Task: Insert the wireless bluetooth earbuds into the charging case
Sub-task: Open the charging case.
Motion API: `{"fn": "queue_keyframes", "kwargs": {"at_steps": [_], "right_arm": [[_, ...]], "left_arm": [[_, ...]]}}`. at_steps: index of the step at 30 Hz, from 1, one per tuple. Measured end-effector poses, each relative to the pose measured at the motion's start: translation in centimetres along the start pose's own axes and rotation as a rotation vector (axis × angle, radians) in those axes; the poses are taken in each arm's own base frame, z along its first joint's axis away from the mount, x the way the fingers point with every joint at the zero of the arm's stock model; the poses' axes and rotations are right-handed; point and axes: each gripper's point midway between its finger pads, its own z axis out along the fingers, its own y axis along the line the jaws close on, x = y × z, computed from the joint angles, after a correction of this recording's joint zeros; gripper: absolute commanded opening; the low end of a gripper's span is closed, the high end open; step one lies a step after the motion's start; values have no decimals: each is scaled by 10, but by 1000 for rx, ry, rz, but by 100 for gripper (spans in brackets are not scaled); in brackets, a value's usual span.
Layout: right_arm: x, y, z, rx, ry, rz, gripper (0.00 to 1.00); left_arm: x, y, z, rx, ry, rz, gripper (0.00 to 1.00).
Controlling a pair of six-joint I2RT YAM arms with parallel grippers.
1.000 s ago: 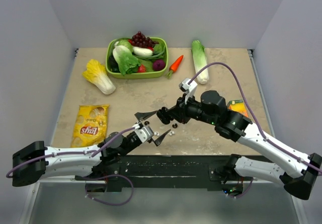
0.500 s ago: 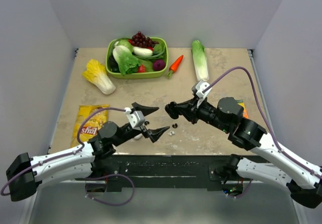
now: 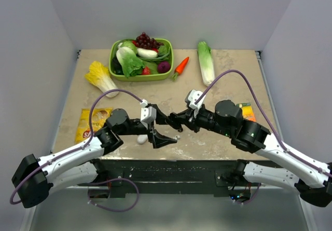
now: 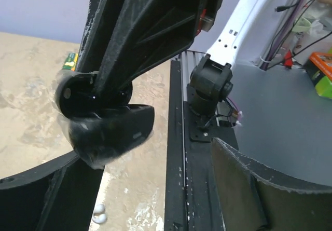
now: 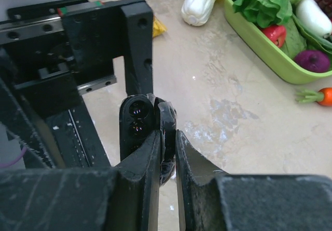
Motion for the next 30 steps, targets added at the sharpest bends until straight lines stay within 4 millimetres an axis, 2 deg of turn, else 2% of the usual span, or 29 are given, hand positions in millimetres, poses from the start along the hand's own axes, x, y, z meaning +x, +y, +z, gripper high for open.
{"fn": "queue_keyframes", "kwargs": {"at_steps": [7, 10, 16, 17, 21, 25, 30], "right_arm": [[4, 10, 1, -37, 25, -23, 0], [4, 10, 1, -37, 25, -24, 0], [6, 12, 4, -49, 38, -27, 0], [7, 13, 4, -55, 40, -26, 0], [7, 16, 5, -68, 43, -27, 0], [5, 17, 4, -73, 38, -30, 0], [6, 17, 4, -74, 40, -31, 0]], "left_arm": [[4, 1, 3, 47, 26, -20, 80], [2, 3, 2, 47, 23, -17, 76], [0, 4, 1, 47, 15, -25, 61], [-1, 4, 1, 47, 13, -26, 53], [-4, 6, 1, 41, 1, -24, 42], [-6, 8, 1, 39, -8, -31, 36], [-4, 7, 1, 52, -4, -39, 15]]}}
